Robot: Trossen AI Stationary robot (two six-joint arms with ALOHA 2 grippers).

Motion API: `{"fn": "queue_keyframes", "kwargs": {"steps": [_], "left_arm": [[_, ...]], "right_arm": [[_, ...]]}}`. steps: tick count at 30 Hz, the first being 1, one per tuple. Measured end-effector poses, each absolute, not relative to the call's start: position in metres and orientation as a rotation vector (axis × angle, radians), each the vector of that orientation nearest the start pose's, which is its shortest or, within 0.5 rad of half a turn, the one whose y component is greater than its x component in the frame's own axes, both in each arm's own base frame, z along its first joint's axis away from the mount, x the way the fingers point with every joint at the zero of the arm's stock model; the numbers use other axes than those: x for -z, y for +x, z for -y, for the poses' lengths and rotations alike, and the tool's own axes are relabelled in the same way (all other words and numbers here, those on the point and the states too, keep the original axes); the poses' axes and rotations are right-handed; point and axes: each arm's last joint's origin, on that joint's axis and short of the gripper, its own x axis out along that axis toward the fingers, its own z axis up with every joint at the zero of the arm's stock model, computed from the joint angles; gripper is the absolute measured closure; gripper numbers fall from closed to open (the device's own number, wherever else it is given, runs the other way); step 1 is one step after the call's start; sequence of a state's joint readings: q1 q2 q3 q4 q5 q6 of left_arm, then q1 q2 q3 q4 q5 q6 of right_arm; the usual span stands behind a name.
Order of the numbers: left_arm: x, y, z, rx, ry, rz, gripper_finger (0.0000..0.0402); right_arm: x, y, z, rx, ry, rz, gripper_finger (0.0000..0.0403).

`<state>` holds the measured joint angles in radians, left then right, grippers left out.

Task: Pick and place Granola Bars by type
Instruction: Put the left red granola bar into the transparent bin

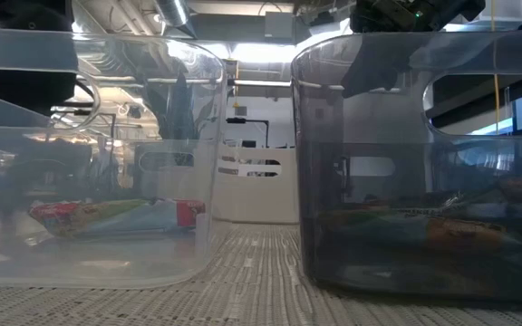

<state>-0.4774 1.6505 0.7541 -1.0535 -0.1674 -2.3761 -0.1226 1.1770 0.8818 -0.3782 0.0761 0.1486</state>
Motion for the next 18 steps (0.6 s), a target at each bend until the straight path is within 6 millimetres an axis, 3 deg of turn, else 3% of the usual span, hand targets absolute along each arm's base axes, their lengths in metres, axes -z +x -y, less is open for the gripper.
{"fn": "queue_keyframes", "kwargs": {"steps": [6,18], "left_arm": [[-0.1225,0.1877,0.0903,-1.719,-1.083,-0.828,0.0136],[-0.1224,0.1908,0.0900,-1.465,-0.828,-1.041,0.0136]], "right_arm": [[-0.2731,0.2440,0.0322,0.242,0.162,-0.659,0.0208],[-0.2732,0.2440,0.0322,0.243,0.167,-0.658,0.0208]]}}
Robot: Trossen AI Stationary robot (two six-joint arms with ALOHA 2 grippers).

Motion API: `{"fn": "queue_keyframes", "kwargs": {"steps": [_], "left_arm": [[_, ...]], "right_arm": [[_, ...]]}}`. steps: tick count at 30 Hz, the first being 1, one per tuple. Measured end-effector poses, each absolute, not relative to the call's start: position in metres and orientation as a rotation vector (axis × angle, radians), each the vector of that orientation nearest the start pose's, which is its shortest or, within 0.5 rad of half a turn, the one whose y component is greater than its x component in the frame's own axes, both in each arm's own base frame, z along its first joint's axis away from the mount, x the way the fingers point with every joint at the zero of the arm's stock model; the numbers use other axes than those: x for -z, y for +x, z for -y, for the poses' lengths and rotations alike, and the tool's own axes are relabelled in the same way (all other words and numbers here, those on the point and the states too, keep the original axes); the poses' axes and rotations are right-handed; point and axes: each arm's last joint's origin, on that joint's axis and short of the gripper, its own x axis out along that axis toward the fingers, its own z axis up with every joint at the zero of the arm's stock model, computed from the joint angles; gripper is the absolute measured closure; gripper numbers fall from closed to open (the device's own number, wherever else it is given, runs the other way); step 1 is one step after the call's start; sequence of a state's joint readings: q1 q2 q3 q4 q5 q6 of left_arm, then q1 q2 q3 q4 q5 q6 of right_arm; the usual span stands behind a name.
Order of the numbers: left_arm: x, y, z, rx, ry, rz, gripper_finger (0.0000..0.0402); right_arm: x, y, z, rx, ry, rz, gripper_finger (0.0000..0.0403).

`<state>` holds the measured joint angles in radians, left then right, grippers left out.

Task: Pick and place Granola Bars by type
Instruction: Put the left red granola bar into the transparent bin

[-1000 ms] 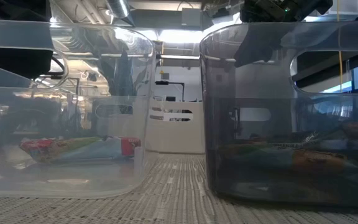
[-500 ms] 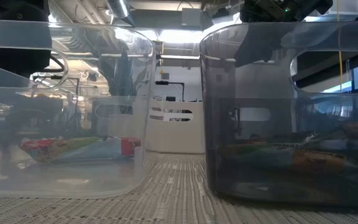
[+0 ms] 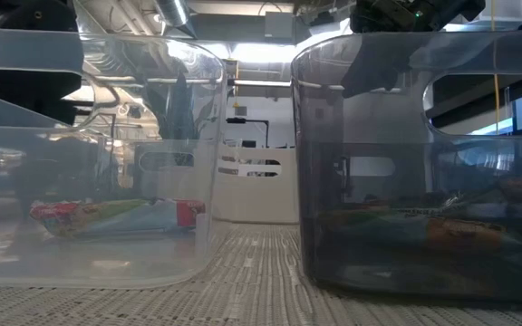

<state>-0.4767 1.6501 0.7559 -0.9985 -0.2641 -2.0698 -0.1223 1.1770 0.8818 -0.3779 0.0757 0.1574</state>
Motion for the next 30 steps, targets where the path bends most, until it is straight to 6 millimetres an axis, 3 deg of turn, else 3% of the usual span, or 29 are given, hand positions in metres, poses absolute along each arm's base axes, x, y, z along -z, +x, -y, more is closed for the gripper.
{"fn": "queue_keyframes", "kwargs": {"steps": [12,14,19,30], "left_arm": [[-0.123,0.192,0.088,-1.126,-0.396,-1.254,0.0136],[-0.125,0.193,0.087,-1.181,-0.437,-1.239,0.0136],[-0.132,0.181,0.083,-1.512,-0.582,-1.144,0.0136],[-0.128,0.178,0.083,-1.561,-0.640,-1.090,0.0136]], "right_arm": [[-0.273,0.244,0.032,0.303,0.339,-0.635,0.0208],[-0.273,0.244,0.032,0.311,0.361,-0.632,0.0208],[-0.274,0.244,0.032,0.323,0.398,-0.625,0.0208],[-0.276,0.246,0.032,0.332,0.442,-0.589,0.0208]]}}
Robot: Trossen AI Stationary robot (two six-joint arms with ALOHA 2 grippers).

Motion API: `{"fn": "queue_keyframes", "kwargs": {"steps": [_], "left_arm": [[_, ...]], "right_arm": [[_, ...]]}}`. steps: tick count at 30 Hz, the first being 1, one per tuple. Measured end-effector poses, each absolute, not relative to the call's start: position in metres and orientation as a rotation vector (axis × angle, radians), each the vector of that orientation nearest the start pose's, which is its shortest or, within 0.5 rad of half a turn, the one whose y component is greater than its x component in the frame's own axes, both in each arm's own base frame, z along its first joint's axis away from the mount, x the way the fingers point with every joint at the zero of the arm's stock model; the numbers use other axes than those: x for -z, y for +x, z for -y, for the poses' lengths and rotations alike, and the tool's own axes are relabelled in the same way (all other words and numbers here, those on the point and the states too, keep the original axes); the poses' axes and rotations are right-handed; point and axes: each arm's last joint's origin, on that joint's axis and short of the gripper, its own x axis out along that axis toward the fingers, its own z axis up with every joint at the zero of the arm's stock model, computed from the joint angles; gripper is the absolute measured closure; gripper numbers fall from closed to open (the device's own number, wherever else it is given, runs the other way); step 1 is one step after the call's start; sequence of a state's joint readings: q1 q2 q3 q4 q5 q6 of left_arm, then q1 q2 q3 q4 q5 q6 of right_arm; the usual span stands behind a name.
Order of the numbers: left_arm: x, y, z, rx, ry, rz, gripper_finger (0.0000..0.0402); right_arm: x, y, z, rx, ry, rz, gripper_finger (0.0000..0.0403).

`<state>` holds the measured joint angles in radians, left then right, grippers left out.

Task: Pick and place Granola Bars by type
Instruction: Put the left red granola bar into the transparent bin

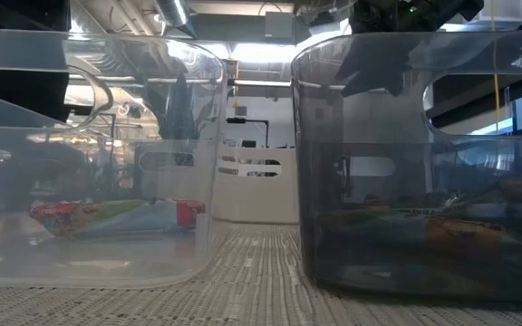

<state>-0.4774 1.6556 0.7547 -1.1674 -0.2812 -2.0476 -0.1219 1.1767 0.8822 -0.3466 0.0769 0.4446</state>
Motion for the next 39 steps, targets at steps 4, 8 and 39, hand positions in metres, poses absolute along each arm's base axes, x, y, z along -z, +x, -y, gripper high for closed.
{"fn": "queue_keyframes", "kwargs": {"steps": [4,8,39], "left_arm": [[-0.128,0.177,0.082,-1.563,-0.633,-1.086,0.0136],[-0.129,0.176,0.082,-1.592,-0.639,-1.091,0.0136],[-0.116,0.149,0.068,-1.690,-0.842,-0.996,0.0165]], "right_arm": [[-0.276,0.246,0.032,0.333,0.447,-0.588,0.0208],[-0.276,0.246,0.032,0.338,0.466,-0.582,0.0208],[-0.279,0.248,0.033,0.329,0.460,-0.552,0.0208]]}}
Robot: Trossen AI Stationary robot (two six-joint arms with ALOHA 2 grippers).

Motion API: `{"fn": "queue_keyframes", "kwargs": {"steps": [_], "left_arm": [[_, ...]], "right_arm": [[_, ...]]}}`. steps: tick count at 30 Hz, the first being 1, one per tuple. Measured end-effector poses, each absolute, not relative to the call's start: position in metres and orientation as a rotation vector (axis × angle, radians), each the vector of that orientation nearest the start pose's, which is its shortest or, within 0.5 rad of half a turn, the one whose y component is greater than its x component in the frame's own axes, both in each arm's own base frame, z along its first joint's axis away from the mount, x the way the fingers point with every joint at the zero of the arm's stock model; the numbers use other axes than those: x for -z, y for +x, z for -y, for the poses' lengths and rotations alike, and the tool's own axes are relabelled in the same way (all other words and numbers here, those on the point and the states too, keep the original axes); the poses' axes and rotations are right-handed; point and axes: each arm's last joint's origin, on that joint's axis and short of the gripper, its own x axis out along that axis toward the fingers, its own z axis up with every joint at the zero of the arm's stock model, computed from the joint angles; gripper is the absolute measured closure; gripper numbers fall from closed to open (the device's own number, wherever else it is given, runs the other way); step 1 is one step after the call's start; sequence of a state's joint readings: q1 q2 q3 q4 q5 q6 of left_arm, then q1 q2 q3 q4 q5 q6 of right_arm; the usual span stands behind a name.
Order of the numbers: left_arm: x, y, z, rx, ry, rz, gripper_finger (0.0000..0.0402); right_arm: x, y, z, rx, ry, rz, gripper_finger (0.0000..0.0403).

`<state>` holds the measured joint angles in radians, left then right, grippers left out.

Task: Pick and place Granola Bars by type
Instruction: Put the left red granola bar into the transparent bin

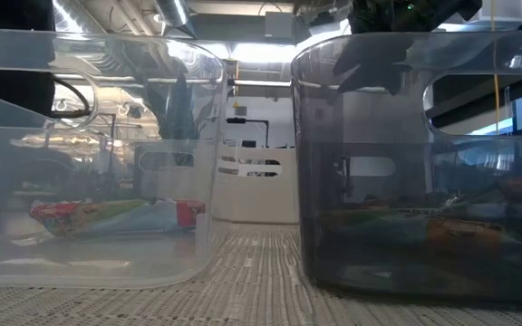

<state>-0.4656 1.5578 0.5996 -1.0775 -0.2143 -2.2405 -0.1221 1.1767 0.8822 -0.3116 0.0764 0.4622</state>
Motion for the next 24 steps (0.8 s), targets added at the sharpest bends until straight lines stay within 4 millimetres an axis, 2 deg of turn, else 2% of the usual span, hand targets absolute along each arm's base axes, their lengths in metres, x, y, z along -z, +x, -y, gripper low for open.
{"fn": "queue_keyframes", "kwargs": {"steps": [11,18,24], "left_arm": [[-0.131,0.170,0.080,-1.475,-0.973,-1.072,0.0233],[-0.138,0.185,0.089,-1.310,-1.019,-1.132,0.0239],[-0.140,0.186,0.089,-1.301,-0.999,-1.141,0.0239]], "right_arm": [[-0.279,0.248,0.033,0.316,0.417,-0.558,0.0208],[-0.279,0.248,0.033,0.314,0.407,-0.560,0.0208],[-0.279,0.248,0.033,0.307,0.384,-0.563,0.0208]]}}
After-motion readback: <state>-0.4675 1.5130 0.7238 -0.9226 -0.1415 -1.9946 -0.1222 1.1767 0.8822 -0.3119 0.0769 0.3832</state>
